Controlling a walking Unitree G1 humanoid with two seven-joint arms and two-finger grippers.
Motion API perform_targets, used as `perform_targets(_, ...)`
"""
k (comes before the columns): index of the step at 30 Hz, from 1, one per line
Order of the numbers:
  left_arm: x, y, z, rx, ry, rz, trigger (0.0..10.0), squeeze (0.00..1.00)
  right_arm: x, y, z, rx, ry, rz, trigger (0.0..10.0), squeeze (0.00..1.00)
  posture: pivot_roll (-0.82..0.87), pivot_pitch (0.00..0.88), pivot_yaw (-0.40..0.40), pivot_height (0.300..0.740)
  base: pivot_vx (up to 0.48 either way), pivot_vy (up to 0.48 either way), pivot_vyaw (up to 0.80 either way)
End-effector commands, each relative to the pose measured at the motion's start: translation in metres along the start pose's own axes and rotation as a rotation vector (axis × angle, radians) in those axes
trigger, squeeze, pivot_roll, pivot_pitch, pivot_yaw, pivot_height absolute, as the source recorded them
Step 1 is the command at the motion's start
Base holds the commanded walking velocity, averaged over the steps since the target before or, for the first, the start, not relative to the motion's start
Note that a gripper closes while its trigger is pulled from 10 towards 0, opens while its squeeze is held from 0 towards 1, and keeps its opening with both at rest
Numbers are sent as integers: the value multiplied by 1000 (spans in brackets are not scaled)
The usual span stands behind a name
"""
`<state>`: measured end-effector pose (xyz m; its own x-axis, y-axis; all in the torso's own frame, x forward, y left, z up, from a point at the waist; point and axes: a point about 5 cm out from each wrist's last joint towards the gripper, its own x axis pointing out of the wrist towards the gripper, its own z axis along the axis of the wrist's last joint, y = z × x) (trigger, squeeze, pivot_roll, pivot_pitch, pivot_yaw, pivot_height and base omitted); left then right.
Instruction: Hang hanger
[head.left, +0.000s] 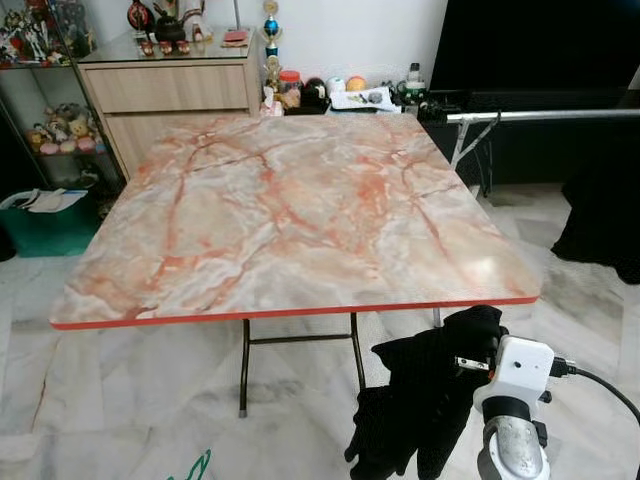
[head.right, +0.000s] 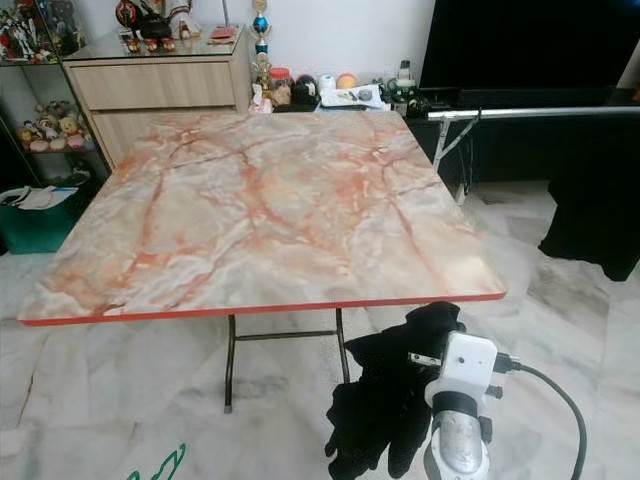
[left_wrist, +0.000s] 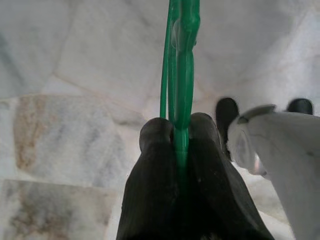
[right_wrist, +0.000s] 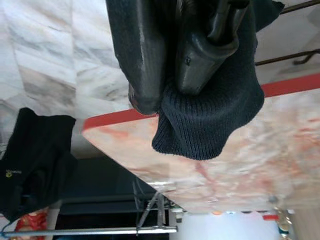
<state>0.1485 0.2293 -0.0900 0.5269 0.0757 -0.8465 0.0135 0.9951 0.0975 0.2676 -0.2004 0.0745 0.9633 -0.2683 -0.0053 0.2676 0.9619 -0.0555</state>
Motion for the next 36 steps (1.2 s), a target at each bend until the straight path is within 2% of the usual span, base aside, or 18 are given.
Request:
perform_targets(1,-2,2,-7,1,28,4,10000,0,2,2,8,8,-36,1,10000,0,72,18,27,740,0,0,0)
perform_targets(15,-1,-3,-4,-20,12,-15,10000,0,4,5,15,-36,-77,27,10000,0,75,14,29,740,0,0,0)
perform_targets(20,-1,-2,-4,-23,13,-18,10000,0,5,7,17,-50,-83,40,10000,0,75,14,29,740,0,0,525)
perform_targets(25,-1,-3,-6,-23,19,-15,10000,0,5,6,17,-44,-83,38,10000,0,74,9,25,740,0,0,0)
perform_targets(36,-1,-4,-6,-26,15,-15,10000,0,10,13,38,-78,-185,69,10000,0,66,0,27,740,352,0,0)
